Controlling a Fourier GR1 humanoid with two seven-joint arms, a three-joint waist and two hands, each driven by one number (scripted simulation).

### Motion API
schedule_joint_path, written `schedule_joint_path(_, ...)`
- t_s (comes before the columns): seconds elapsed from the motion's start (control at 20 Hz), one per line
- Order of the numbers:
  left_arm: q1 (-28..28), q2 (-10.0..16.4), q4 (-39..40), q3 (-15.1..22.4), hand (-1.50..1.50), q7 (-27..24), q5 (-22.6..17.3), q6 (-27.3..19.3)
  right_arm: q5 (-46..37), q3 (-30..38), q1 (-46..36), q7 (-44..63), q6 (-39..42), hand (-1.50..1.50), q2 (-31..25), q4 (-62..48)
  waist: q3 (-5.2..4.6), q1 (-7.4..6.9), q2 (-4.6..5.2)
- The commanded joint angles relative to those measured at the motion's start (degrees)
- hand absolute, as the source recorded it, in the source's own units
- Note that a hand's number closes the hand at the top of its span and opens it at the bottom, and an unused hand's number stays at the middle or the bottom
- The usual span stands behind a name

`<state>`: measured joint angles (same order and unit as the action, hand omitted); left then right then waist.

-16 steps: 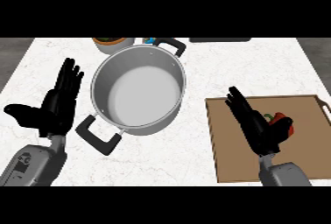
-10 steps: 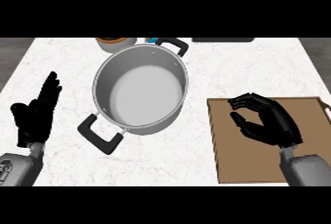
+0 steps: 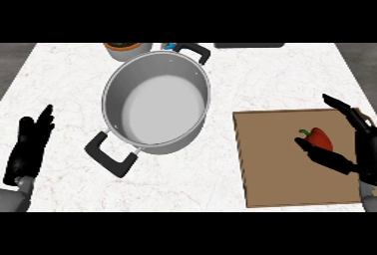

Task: Pick the bell pepper from the tray and place it in the pot

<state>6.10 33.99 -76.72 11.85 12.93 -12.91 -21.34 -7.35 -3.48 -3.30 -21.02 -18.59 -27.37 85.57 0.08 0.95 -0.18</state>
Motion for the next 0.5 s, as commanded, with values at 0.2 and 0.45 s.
schedule_joint_path(0.2,-0.9,-0.6,-0.9,-0.1,0.00,3.5,2.1,-0.6,-11.4,-0.2,9.0,11.8,1.5,-1.50,-11.1,12.2,-0.28,0.33,-0.08)
schedule_joint_path(0.45,-0.3,1.0,-1.6,-1.1,0.00,4.8,1.3,1.8,-15.9,-0.2,6.5,31.5,11.1,-1.50,-19.6,19.7,-0.33,-0.42,-0.01)
